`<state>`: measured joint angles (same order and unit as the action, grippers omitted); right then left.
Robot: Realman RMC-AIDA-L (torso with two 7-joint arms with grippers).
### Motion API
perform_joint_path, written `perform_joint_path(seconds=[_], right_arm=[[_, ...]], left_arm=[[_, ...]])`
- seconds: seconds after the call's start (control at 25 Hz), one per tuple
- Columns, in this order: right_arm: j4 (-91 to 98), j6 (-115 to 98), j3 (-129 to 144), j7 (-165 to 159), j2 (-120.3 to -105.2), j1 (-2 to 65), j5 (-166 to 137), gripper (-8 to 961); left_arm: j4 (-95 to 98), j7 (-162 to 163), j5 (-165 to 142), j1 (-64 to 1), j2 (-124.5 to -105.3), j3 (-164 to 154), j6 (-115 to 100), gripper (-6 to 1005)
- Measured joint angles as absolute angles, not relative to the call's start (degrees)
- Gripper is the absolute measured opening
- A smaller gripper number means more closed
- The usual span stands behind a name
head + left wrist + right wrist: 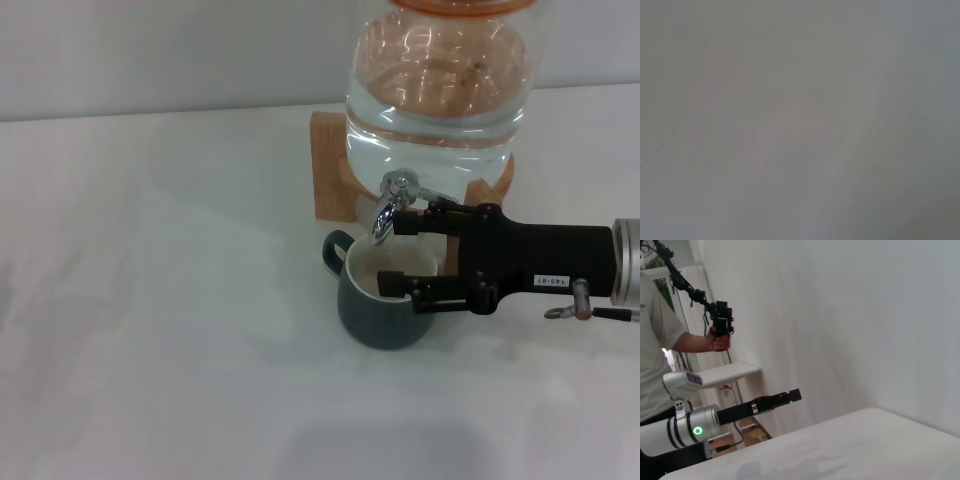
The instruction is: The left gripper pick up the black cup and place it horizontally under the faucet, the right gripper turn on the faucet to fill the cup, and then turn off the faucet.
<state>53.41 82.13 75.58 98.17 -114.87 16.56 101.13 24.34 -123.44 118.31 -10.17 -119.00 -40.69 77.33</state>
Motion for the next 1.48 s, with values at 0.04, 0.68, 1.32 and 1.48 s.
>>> perform_joint_path(seconds=[0.04,0.68,1.32,1.48], right_arm=[[53.43,82.74,75.50,98.21,-114.87,16.46,101.18,838],[54.42,94.27,55.29,101.90,-114.81,6.53,101.22,838],[22.64,93.75,19.45,130.32,-114.92,6.62,103.66,838],[19.61,93.86,17.52,133.97,-114.91,6.39,104.25,838]], left_arm=[[24.34,-123.45,118.58,-10.09,-119.00,-40.70,77.33,515],[24.34,-125.50,119.68,-9.76,-119.01,-31.13,78.91,514],[24.20,-129.49,120.69,-9.88,-119.00,-23.14,78.94,515],[24.19,-129.75,121.67,-10.45,-118.97,-23.11,78.51,515]])
